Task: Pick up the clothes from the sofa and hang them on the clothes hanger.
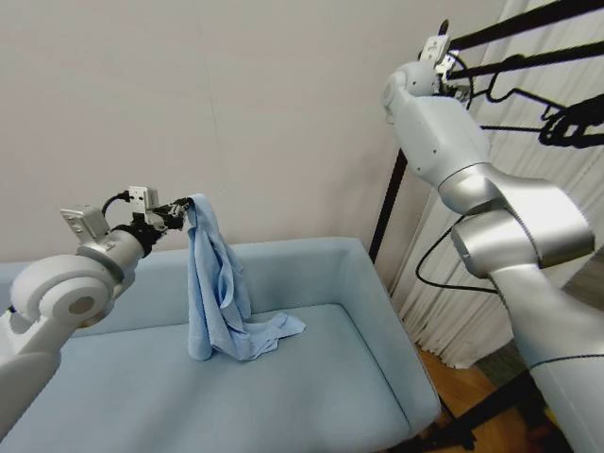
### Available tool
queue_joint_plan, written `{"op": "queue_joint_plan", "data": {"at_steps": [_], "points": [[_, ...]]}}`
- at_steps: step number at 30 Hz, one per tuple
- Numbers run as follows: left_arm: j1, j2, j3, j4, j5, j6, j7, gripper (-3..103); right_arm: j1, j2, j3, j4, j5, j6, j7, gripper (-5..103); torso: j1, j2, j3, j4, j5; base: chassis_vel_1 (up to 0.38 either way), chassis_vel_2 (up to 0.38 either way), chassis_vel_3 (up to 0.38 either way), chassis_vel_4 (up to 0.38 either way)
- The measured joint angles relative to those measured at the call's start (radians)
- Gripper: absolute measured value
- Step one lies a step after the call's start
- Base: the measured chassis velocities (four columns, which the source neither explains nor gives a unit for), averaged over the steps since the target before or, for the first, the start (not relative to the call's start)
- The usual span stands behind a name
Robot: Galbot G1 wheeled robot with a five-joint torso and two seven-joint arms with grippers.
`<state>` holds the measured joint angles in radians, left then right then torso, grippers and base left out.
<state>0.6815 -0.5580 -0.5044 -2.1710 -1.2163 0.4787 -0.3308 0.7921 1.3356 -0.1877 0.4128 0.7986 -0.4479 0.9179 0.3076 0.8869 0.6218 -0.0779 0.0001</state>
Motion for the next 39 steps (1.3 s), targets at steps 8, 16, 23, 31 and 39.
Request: {"op": "queue_joint_plan", "data": {"at_steps": [8,16,23,31,39], "points": [[-0.003,-0.011,0.008,0.020,0.013,-0.005,0.010,0,-0.008,-0.016,0.032,-0.016,-0.014,0.018,-0.067,100,0.000,0.000,0.000,0.0001,0.0000,0.000,0.000,0.000,0.000],[-0.008,-0.022,0.017,0.038,0.032,-0.008,0.014,0,-0.027,-0.022,0.056,0.005,0.016,0.021,-0.121,100,0.000,0.000,0.000,0.0002,-0.0001,0.000,0.000,0.000,0.000],[-0.011,-0.030,0.022,0.049,0.041,-0.009,0.019,0,-0.048,-0.035,0.062,0.018,0.018,0.027,-0.168,93,0.000,0.000,0.000,-0.0002,0.0000,0.000,0.000,0.000,0.000],[-0.007,-0.031,0.022,0.054,0.045,-0.010,0.021,0,-0.057,-0.042,0.067,0.027,0.030,0.038,-0.221,73,0.000,0.000,0.000,0.0000,-0.0001,0.000,0.000,0.000,0.000],[-0.011,-0.031,0.021,0.062,0.046,-0.012,0.026,0,-0.061,-0.051,0.060,0.035,0.035,0.039,-0.241,65,0.000,0.000,0.000,0.0000,0.0000,0.000,0.000,0.000,0.000]]}}
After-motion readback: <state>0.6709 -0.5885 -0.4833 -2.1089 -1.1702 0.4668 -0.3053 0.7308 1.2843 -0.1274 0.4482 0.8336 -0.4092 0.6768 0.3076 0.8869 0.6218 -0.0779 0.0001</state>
